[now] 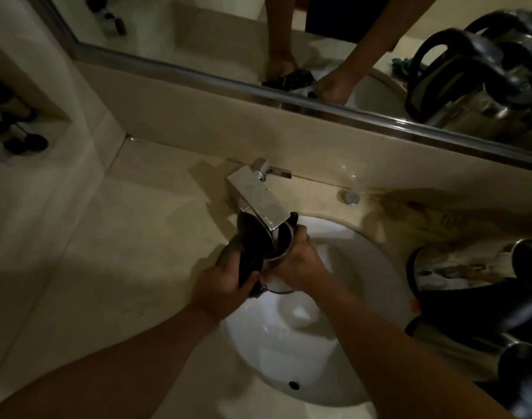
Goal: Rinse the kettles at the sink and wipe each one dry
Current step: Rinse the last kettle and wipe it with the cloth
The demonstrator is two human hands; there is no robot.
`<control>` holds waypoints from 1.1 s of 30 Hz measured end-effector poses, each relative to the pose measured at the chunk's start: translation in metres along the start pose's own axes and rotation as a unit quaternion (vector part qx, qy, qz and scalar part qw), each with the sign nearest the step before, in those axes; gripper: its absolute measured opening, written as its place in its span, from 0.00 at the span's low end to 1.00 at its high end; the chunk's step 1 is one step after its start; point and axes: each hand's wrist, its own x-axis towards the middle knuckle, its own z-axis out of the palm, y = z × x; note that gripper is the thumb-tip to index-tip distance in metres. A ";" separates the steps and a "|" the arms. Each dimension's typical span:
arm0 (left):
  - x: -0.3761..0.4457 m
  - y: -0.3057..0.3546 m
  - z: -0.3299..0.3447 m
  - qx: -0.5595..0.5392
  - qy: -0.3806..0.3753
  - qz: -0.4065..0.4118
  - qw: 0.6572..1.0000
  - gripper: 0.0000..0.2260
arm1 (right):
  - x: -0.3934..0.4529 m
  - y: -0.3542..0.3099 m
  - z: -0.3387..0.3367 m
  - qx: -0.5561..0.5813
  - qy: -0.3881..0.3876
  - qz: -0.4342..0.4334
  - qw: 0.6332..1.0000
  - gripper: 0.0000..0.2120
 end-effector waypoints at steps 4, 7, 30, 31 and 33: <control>-0.001 0.004 -0.001 0.010 -0.006 -0.008 1.000 0.29 | 0.002 0.004 0.002 0.033 0.006 0.004 0.999 0.60; 0.001 0.008 -0.001 0.020 -0.017 -0.029 0.999 0.28 | 0.002 0.007 0.005 0.048 0.021 -0.013 0.999 0.59; 0.004 0.010 0.001 0.046 -0.010 -0.045 0.998 0.22 | 0.004 0.017 0.006 0.081 0.048 -0.061 0.994 0.54; 0.005 0.011 0.001 0.047 -0.008 -0.044 0.998 0.22 | 0.004 0.017 0.005 0.079 0.046 -0.060 0.994 0.54; 0.005 0.011 0.002 0.052 -0.001 -0.043 0.998 0.23 | 0.005 0.017 0.006 0.074 0.045 -0.059 0.995 0.54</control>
